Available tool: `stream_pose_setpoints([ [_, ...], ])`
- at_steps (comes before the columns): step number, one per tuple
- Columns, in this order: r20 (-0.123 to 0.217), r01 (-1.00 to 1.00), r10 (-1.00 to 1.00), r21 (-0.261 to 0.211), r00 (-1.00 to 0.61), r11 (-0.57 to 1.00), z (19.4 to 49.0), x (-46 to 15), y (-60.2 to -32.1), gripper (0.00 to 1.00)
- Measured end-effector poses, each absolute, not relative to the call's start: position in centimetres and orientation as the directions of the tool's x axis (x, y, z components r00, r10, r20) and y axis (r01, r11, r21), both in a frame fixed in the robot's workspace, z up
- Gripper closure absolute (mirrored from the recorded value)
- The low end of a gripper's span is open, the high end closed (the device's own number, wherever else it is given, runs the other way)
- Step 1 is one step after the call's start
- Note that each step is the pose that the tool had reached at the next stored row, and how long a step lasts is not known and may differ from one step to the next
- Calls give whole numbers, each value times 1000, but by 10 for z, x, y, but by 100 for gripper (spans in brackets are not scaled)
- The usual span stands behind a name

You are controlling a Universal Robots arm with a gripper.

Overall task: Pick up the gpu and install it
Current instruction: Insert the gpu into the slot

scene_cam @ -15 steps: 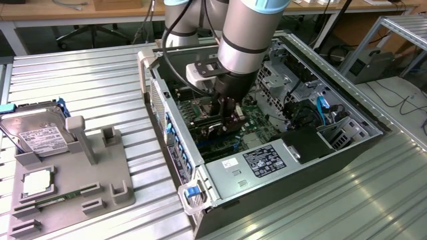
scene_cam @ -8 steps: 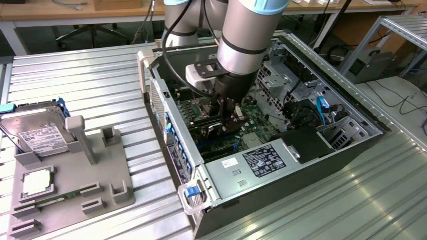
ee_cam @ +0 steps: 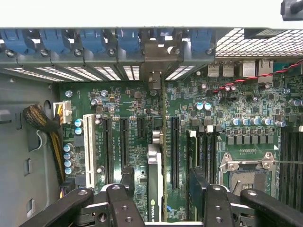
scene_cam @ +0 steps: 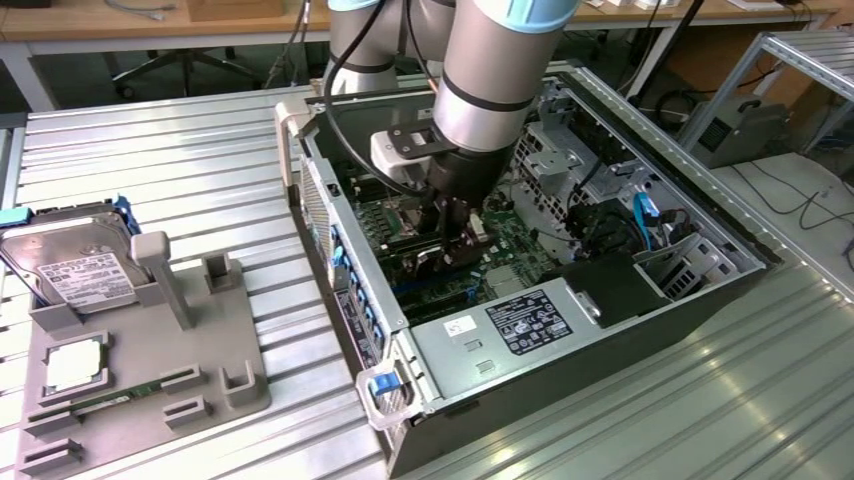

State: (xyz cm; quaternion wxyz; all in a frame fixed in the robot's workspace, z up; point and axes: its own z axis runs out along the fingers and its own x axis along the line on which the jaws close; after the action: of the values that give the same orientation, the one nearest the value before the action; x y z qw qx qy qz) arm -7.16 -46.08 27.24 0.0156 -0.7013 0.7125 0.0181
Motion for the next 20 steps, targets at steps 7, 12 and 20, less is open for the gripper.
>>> stream_pose_setpoints([
  [7, -48, -1000, -999, 4, -16, 16, 272, -72, -461, 62],
  [12, -48, -1000, -999, 4, -16, 16, 272, -72, -461, 74],
  [20, -48, -1000, -999, 4, -16, 16, 272, -72, -461, 74],
])
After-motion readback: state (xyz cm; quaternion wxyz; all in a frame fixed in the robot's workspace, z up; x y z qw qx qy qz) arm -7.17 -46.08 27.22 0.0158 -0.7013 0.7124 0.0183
